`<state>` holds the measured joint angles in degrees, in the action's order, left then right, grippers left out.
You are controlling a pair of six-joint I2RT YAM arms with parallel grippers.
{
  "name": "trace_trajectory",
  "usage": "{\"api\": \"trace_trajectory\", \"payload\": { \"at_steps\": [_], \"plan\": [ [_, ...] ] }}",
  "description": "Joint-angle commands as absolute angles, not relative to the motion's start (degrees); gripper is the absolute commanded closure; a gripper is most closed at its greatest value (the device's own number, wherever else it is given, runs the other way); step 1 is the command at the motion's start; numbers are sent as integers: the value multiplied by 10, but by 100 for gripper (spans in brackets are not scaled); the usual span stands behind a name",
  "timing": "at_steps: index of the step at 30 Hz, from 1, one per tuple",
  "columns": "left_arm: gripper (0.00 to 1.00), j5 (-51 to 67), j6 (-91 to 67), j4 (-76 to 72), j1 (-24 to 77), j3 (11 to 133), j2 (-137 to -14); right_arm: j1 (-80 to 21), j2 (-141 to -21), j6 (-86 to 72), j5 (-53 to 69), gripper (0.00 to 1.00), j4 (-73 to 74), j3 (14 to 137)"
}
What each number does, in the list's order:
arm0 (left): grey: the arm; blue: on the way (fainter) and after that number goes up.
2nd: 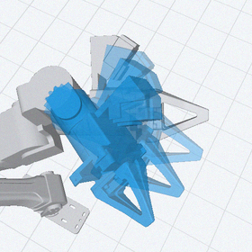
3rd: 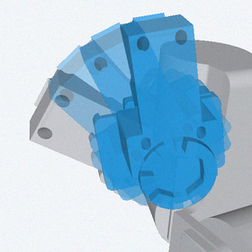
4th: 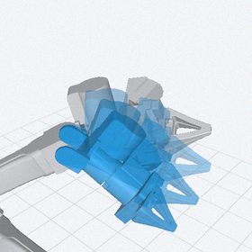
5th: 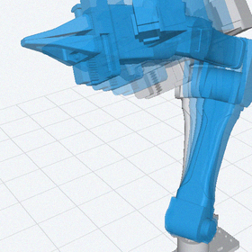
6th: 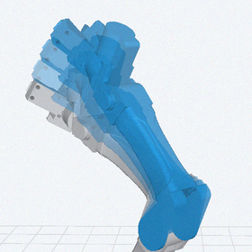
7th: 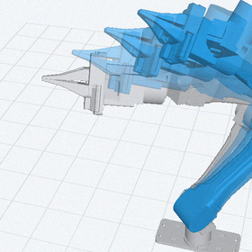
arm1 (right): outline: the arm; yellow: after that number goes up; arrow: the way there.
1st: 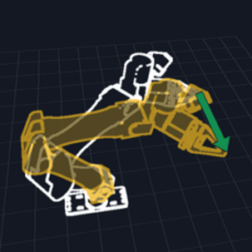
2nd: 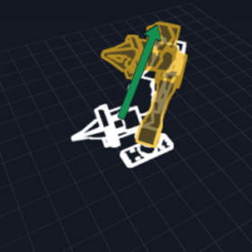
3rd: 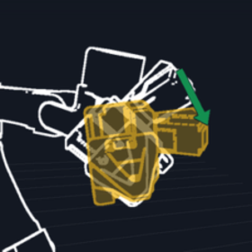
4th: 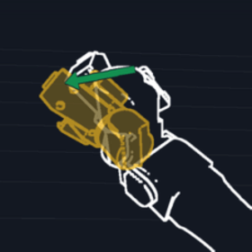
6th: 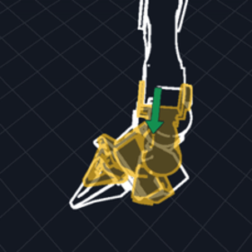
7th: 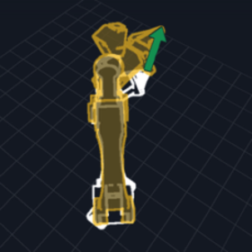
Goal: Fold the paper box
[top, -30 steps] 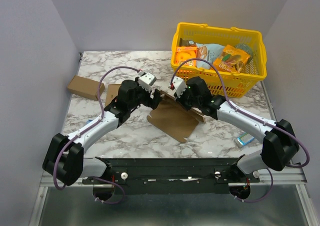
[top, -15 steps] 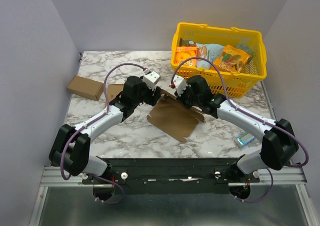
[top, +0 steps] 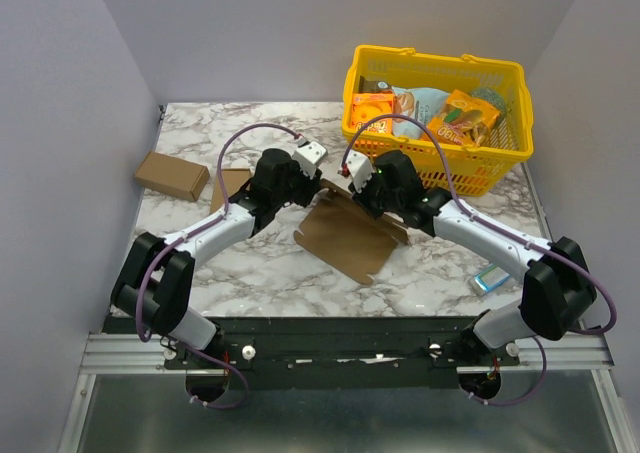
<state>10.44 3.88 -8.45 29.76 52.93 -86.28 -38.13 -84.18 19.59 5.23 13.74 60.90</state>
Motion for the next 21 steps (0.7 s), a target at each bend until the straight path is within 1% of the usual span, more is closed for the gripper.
{"api": "trace_trajectory", "payload": {
  "at_steps": [1,3,4,6,7,8,9,10,11,12,13,14,16,18,21],
  "plan": [
    [74,126,39,-117,303,542,-869,-376,-853,199,53,99,167,622],
    [88,125,38,-126,308,537,-871,-375,-848,187,41,99,166,624],
    [100,122,37,-127,310,534,-871,-375,-846,181,33,96,167,628],
    [100,110,36,-129,319,529,-871,-375,-833,156,14,91,167,630],
    [100,103,36,-127,323,526,-871,-374,-828,147,8,73,167,630],
    [100,80,29,-125,327,526,-871,-374,-822,123,4,59,167,631],
    [100,68,25,-115,335,526,-869,-373,-815,110,-20,50,169,630],
    [100,55,19,-110,340,527,-867,-373,-801,97,-28,32,171,631],
    [100,27,13,-105,345,527,-863,-372,-791,64,-39,26,175,633],
    [100,12,3,-92,352,527,-861,-371,-781,47,-57,21,188,634],
    [100,4,-14,-86,365,528,-860,-372,-760,28,-69,18,193,634],
    [100,-21,-22,-80,372,529,-856,-372,-750,-21,-84,17,199,632],
    [100,-62,-48,-62,393,529,-853,-372,-726,-66,-108,16,220,624],
    [100,-105,-68,-50,405,525,-849,-372,-690,-147,-127,16,243,608],
    [100,-134,-114,-38,417,517,-842,-372,-636,-255,-158,16,271,585]
  ]
}}
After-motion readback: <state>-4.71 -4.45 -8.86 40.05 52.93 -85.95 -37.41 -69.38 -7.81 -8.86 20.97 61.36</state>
